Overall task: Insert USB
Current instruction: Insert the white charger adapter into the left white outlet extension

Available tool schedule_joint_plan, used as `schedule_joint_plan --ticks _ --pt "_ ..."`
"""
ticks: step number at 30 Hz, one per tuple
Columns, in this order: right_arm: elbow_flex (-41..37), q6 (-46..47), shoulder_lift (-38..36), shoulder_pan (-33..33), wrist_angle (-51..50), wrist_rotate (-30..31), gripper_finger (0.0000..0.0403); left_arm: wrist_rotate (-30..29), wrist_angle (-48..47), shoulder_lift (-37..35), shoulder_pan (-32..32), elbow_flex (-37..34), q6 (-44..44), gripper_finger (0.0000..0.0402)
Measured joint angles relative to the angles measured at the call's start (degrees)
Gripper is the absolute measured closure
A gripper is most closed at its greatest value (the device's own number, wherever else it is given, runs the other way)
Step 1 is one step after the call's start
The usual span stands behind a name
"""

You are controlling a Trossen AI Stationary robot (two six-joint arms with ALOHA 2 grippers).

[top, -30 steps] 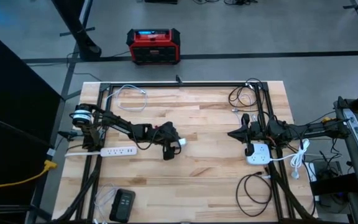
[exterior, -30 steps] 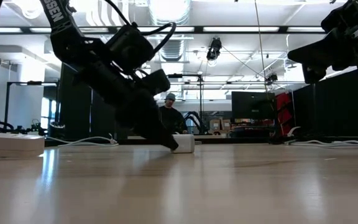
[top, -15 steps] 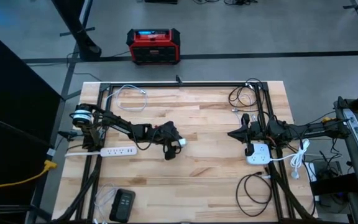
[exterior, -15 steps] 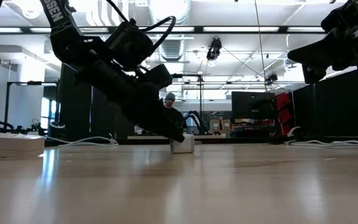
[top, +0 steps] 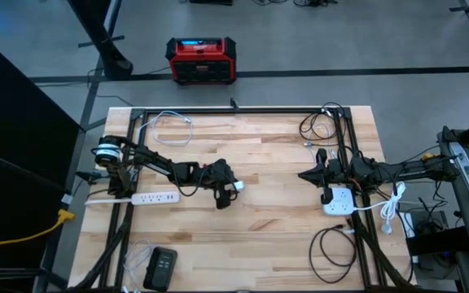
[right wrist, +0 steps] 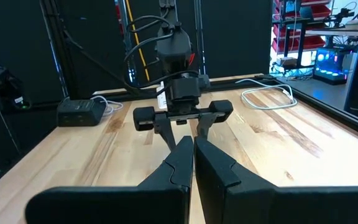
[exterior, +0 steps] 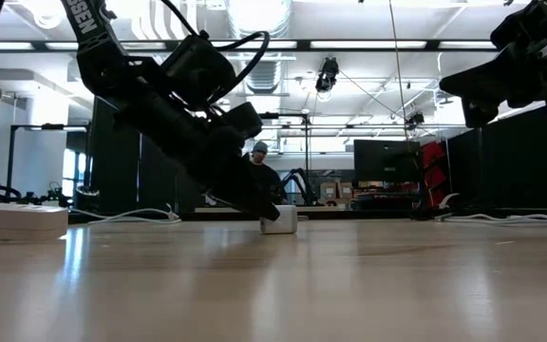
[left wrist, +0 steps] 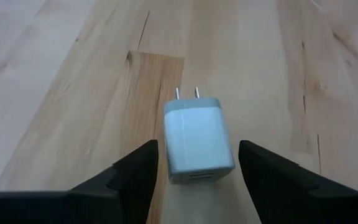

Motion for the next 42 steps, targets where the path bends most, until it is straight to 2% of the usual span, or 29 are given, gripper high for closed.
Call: schedule_joint_plan --ticks 7,17,23,32,42 --pt "0.0 0.0 0.0 0.0 0.0 0.0 0.0403 -1.4 0.0 0.0 -0.1 0.0 -2.3 0.0171" --pt "0.0 0.0 0.0 0.0 0.0 0.0 0.0403 -1.6 0.0 0.0 -0.4 0.0 -4.7 0.0193" --pt "0.0 0.0 0.0 0.0 0.0 0.0 0.0403 -2.1 -0.1 0.0 -1.7 0.0 -7.4 0.0186" --pt "0.0 -0.1 0.0 0.0 0.0 0.0 0.0403 -13.2 -0.3 0.1 -5.4 0.0 -8.0 0.0165" --pt "0.0 -0.1 0.0 0.0 0.0 0.0 0.0403 -17.9 -0.1 0.1 -7.3 0.0 -12.4 0.0161"
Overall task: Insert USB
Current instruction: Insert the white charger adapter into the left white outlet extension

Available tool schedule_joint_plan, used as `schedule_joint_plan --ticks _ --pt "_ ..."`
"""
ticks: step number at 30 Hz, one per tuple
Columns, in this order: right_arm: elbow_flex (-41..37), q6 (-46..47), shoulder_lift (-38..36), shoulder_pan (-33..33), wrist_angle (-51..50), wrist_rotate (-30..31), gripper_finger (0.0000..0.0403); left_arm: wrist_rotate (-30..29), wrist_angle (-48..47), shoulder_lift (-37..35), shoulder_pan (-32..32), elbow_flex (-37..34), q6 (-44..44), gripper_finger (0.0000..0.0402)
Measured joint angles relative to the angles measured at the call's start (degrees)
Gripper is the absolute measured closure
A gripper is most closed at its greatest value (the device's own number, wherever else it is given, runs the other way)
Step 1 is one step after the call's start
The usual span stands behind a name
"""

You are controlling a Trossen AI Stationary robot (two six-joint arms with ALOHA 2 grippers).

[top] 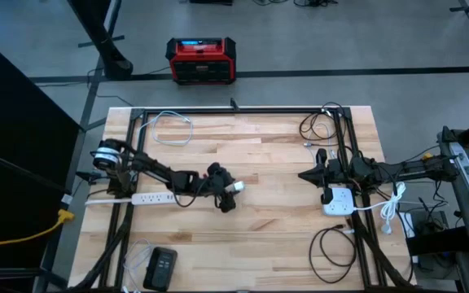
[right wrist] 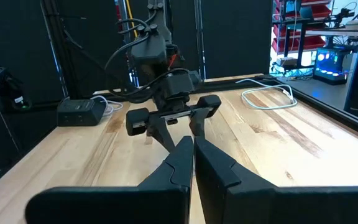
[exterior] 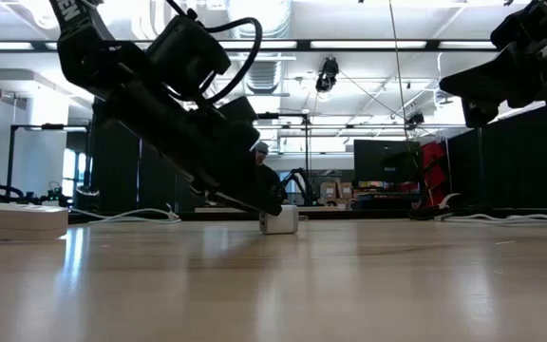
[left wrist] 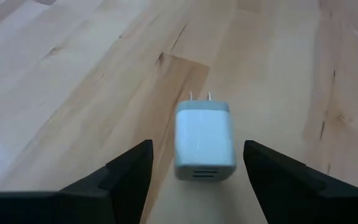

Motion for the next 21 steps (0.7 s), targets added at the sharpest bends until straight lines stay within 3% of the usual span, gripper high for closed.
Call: schedule_joint_plan --ticks 9,21 --pt "0.0 -0.2 0.0 0.0 0.0 0.0 0.0403 -4.8 1.1 0.9 -1.9 0.0 -3.0 0.0161" --pt "0.0 0.0 0.0 0.0 -0.4 0.0 0.0403 -9.6 5.3 10.4 -3.5 5.2 -4.3 0.0164"
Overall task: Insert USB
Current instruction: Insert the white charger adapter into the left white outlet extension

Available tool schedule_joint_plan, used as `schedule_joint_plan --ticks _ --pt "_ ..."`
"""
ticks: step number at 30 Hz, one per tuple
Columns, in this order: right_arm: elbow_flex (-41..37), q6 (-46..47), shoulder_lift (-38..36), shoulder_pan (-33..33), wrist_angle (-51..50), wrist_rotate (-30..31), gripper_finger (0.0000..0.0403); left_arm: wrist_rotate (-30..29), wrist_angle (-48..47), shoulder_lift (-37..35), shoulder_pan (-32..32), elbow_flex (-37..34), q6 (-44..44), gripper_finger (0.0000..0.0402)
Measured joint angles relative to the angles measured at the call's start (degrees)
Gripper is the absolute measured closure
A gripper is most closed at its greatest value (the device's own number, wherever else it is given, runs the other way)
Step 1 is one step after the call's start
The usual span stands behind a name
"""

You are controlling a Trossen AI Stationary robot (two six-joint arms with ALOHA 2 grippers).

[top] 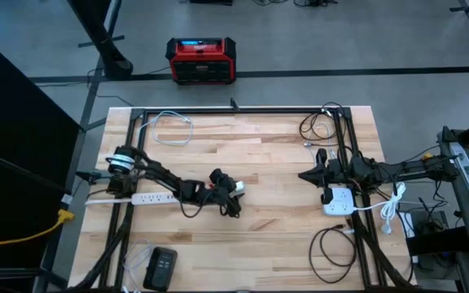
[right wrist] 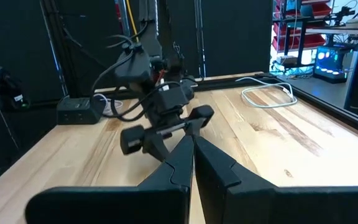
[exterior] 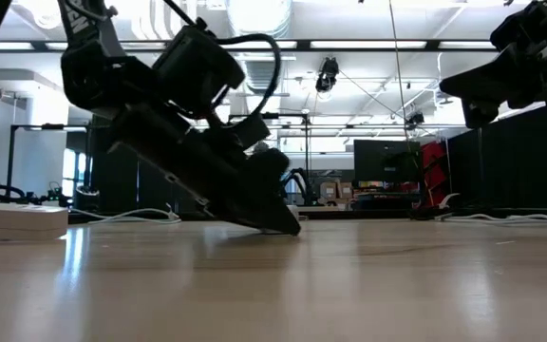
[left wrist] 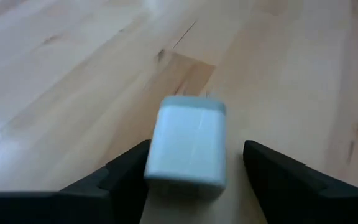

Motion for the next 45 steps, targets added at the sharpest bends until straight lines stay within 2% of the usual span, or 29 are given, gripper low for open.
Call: schedule_joint_plan --ticks 4,12,25,40,45 --pt "0.0 0.0 0.0 0.0 0.0 0.0 0.0403 -0.4 -1.7 0.8 -0.7 1.8 0.7 0.0172" --pt "0.0 -0.6 0.0 0.0 0.0 0.0 0.0403 -4.8 -6.3 0.1 -3.1 2.0 -4.0 0.0194" --pt "0.0 -0.6 0.0 0.0 0.0 0.0 0.0403 -14.7 -7.4 0.2 -5.8 1.7 -19.1 0.0200" --pt "0.0 -0.6 0.0 0.0 0.0 0.0 0.0403 -16.6 -7.1 0.2 -5.7 1.7 -20.5 0.0200" --pt "0.0 -0.6 0.0 0.0 0.0 0.0 0.0403 -16.8 -2.8 2.9 -5.2 1.8 -18.9 0.0200"
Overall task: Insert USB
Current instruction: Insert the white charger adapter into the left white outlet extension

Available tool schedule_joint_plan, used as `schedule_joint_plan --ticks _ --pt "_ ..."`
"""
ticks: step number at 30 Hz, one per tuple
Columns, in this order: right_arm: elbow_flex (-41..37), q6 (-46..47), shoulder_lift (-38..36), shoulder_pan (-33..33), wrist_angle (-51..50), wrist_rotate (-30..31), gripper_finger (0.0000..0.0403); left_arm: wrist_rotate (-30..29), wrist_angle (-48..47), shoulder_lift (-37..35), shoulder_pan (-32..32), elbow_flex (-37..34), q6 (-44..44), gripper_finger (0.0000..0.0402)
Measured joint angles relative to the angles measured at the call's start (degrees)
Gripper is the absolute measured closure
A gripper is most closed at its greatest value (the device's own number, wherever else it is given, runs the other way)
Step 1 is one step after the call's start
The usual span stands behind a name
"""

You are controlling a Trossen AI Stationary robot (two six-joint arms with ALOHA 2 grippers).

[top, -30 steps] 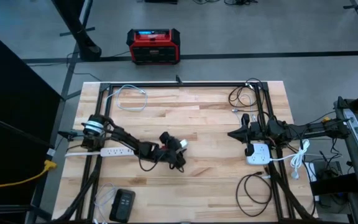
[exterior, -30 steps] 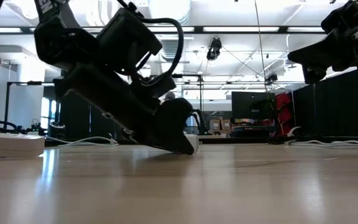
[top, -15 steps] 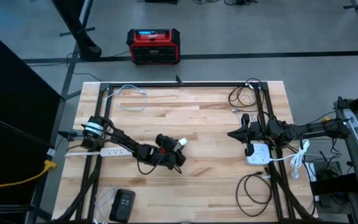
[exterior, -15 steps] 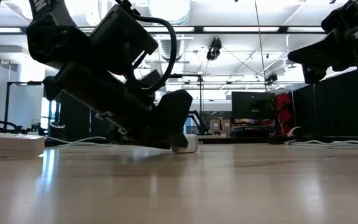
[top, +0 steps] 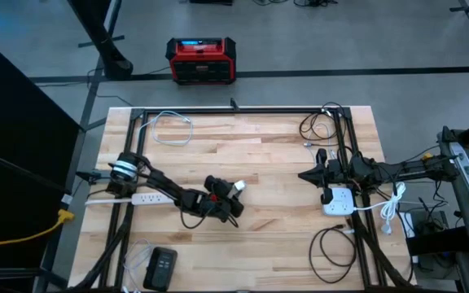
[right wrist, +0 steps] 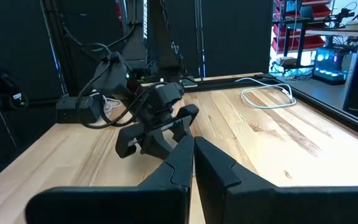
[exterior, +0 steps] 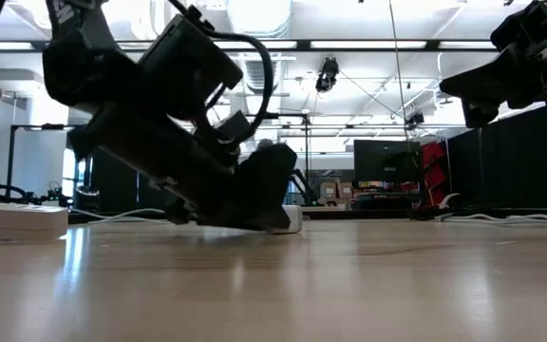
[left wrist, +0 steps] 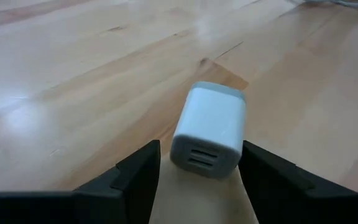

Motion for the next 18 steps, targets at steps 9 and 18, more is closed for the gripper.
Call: schedule_joint_plan --ticks 9,18 --pt "0.0 0.0 0.0 0.0 0.0 0.0 0.0403 -0.4 2.6 1.5 0.2 0.1 2.3 0.0212" --pt "0.0 0.0 0.0 0.0 0.0 0.0 0.0403 -0.5 2.5 1.4 0.4 0.1 6.0 0.0260"
